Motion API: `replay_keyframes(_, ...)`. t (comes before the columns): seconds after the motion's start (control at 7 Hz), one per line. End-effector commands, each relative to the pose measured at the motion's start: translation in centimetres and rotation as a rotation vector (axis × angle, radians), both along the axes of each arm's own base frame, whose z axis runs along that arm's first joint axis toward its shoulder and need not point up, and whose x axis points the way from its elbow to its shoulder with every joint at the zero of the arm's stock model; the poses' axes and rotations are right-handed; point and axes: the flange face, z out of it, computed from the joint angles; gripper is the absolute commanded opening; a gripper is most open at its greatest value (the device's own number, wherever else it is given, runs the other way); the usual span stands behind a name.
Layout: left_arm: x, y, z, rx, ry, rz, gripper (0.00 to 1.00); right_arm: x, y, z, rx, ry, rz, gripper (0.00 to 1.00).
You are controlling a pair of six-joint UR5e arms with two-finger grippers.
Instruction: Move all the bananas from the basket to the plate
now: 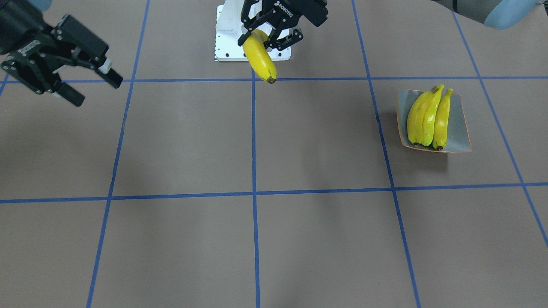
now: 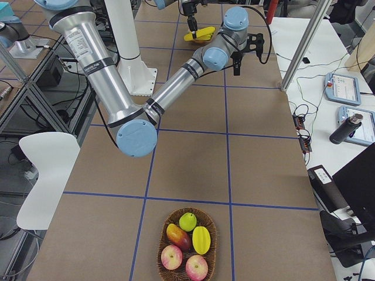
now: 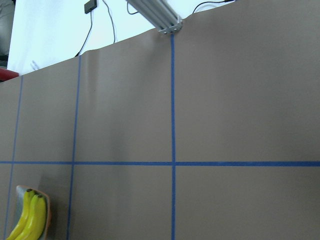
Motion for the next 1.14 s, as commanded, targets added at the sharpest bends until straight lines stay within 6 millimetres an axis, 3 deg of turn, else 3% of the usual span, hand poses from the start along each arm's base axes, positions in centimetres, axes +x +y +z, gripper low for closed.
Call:
replay_keyframes(0.0,-2.7,-1.1,4.1,0.017,-0.288,0.02,0.0,4.2,-1.8,9.5,0.076,0.123,-0.025,1.0)
replay_keyframes(0.14,-3.4,-2.1,7.4,0.027,-0.409,0.046,0.0,6.5,-1.1,14.7,0.128,0.201,-0.048,1.0)
replay_keyframes(0.29,-4.5,-2.8,12.2,0.058,-0.518,0.087,0.0,9.2,-1.0,19.5,0.175,0.261,-0.079,1.0)
replay_keyframes(0.57,-7.6,-3.7,18.8,0.122,-0.667,0.16,0.0,15.2,-0.2,28.9,0.265,0.354,-0.165,1.0)
replay_keyframes(0.71,-8.8,-4.4,21.4,0.135,-0.725,0.187,0.0,17.0,-0.1,32.1,0.297,0.378,-0.204,1.0)
replay_keyframes(0.86,-9.4,-4.5,23.8,0.116,-0.772,0.202,0.0,17.8,0.0,33.0,0.296,0.383,-0.205,1.0)
replay_keyframes(1.0,-8.7,-5.4,26.2,0.094,-0.818,0.219,0.0,17.8,0.1,33.1,0.294,0.383,-0.204,1.0)
